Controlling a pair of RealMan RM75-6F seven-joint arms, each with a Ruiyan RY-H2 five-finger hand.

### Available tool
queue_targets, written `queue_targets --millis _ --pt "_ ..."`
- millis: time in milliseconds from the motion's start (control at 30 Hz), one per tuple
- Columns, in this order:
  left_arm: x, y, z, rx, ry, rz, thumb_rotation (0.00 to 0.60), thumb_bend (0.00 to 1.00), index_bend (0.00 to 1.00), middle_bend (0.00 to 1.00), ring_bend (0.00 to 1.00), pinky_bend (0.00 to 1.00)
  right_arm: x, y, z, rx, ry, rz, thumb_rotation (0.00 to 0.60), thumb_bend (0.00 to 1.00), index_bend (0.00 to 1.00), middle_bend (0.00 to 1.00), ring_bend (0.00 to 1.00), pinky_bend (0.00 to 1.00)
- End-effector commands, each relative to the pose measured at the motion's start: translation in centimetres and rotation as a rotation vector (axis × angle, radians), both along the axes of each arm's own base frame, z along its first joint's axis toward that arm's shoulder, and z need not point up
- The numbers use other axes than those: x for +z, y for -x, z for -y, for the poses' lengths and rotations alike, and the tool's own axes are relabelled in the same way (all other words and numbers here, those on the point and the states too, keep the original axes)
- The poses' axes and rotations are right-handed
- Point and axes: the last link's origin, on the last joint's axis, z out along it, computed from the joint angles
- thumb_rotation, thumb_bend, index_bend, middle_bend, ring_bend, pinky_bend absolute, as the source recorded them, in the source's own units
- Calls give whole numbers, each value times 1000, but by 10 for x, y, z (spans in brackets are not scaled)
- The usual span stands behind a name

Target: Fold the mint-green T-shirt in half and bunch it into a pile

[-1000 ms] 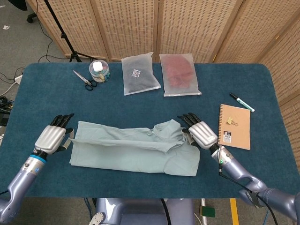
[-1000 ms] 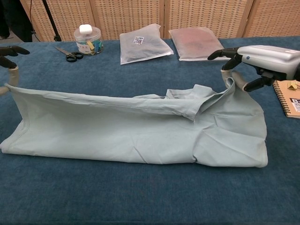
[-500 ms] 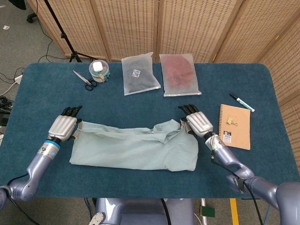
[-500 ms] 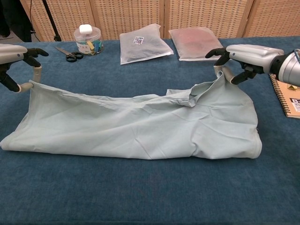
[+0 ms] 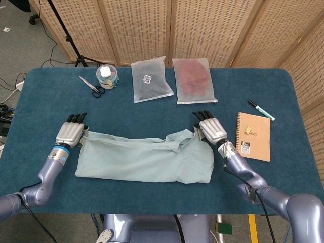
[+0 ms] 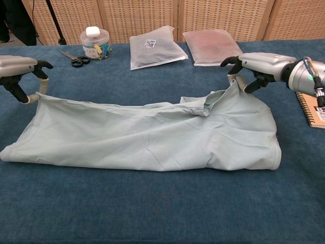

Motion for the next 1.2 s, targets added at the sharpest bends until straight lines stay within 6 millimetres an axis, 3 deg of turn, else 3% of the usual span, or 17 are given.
queue_targets --millis 33,433,500,567,633,733,900,1200 --pt "-5 2 -3 10 -6 -19 600 626 762 0 0 0 -3 -1 2 -7 2 -3 600 821 633 93 0 0" --pt "-13 9 -10 39 -55 -52 600 616 762 0 0 0 -10 0 11 -24 16 -24 600 775 633 93 0 1" --pt "-15 9 -10 45 -66 -49 600 604 725 0 0 0 -11 0 12 -28 17 -24 600 775 633 93 0 1" --pt "-16 9 -11 52 -72 -51 600 575 580 0 0 0 -11 1 12 -32 16 -25 600 775 633 93 0 1" --pt "-17 10 -10 62 -66 -63 600 539 307 0 0 0 -11 1 13 -33 16 -27 600 775 633 93 0 0" --pt "-17 9 -9 77 -50 -74 600 494 21 0 0 0 -11 2 14 -35 17 -27 600 775 633 93 0 0" --pt "-15 4 -10 70 -70 -44 600 435 0 0 0 0 -12 2 15 -35 18 -26 600 775 633 93 0 1" --pt "-6 4 -9 49 -92 -4 600 431 0 0 0 0 -11 2 16 -37 24 -29 600 775 631 87 0 1"
